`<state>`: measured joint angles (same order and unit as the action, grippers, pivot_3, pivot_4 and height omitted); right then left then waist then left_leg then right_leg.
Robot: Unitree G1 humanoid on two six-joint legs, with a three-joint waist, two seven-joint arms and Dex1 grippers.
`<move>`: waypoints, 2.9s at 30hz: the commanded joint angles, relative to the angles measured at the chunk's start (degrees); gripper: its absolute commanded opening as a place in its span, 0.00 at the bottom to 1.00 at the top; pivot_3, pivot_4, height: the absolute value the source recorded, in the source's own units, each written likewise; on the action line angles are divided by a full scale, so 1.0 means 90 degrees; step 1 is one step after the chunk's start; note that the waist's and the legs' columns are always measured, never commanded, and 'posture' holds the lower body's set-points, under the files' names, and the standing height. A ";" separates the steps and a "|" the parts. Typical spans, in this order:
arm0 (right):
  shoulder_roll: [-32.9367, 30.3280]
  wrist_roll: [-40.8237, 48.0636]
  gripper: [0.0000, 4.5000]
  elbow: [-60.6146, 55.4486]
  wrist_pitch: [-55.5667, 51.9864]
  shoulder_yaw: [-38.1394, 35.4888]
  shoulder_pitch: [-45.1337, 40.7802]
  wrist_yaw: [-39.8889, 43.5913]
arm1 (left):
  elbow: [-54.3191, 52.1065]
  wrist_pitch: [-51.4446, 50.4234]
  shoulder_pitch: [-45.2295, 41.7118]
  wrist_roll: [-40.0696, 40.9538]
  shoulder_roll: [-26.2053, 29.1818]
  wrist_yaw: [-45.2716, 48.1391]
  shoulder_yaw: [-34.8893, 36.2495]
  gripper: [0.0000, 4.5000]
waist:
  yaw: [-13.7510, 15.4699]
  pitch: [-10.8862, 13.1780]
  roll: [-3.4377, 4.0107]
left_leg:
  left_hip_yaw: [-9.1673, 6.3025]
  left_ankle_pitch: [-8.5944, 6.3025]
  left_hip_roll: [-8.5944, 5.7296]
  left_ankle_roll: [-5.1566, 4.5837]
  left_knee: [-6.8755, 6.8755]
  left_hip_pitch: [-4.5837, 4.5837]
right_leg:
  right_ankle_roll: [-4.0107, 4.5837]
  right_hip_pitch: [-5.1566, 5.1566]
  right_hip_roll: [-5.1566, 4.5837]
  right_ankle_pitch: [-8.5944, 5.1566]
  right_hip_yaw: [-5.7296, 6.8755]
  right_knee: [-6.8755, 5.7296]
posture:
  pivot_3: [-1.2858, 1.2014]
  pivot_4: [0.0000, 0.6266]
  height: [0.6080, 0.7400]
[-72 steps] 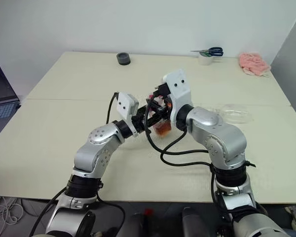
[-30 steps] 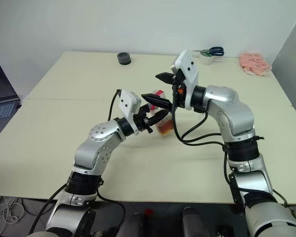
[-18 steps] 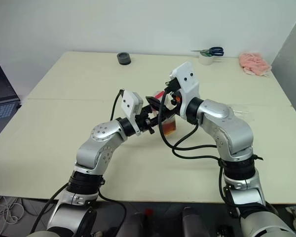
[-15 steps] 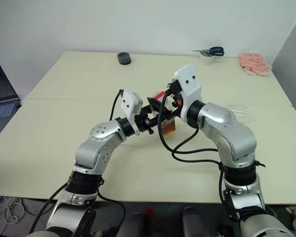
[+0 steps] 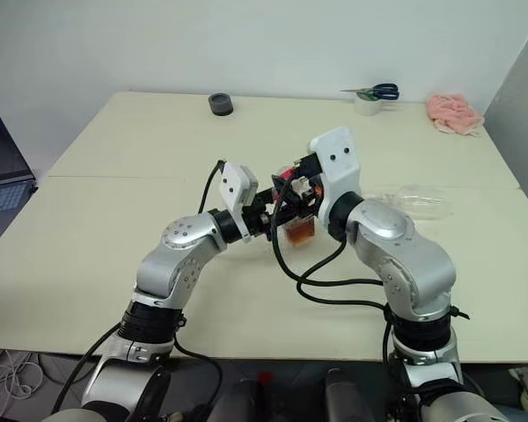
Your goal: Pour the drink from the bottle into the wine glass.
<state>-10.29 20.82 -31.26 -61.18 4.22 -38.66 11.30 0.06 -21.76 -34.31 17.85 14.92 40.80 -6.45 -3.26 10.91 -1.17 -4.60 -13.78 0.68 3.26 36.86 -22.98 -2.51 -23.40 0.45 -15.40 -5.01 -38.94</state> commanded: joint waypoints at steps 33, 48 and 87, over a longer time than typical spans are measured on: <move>-0.1969 0.0882 0.40 0.4628 0.3312 0.0151 -0.1492 0.6941 | -0.0972 -0.0327 0.0192 0.0388 0.0264 0.0212 0.0182 0.40 | -0.0027 0.0004 -0.0001 | 0.0001 -0.0001 0.0001 -0.0001 0.0002 0.0004 | 0.0017 0.0005 -0.0001 0.0010 0.0002 0.0002 | 0.52 0.24 1.00; -0.1919 0.0789 1.00 0.3844 0.3039 -0.0279 -0.1490 0.5652 | -0.0723 -0.0245 0.0066 0.0369 0.0208 0.0362 0.0075 0.40 | -0.0008 0.0004 -0.0001 | 0.0000 -0.0001 0.0001 -0.0001 0.0003 0.0004 | 0.0017 0.0005 -0.0001 0.0011 0.0002 0.0000 | 0.52 0.24 1.00; -0.1485 0.0314 1.00 0.1585 0.1524 -0.0291 -0.0619 0.2151 | -0.0543 -0.0110 0.0011 0.0246 0.0169 0.0488 0.0017 0.40 | 0.0003 0.0004 -0.0001 | 0.0002 0.0000 0.0002 -0.0001 0.0004 0.0003 | 0.0016 0.0003 0.0004 0.0010 -0.0003 0.0000 | 0.52 0.24 1.00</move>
<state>-21.40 24.04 -15.29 -47.48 5.30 -43.92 30.90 -2.42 -24.28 -33.39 19.73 16.00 45.14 -7.17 -3.23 10.95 -1.18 -4.57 -13.79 0.70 3.25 36.89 -22.96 -2.37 -23.37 0.49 -15.31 -5.04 -38.94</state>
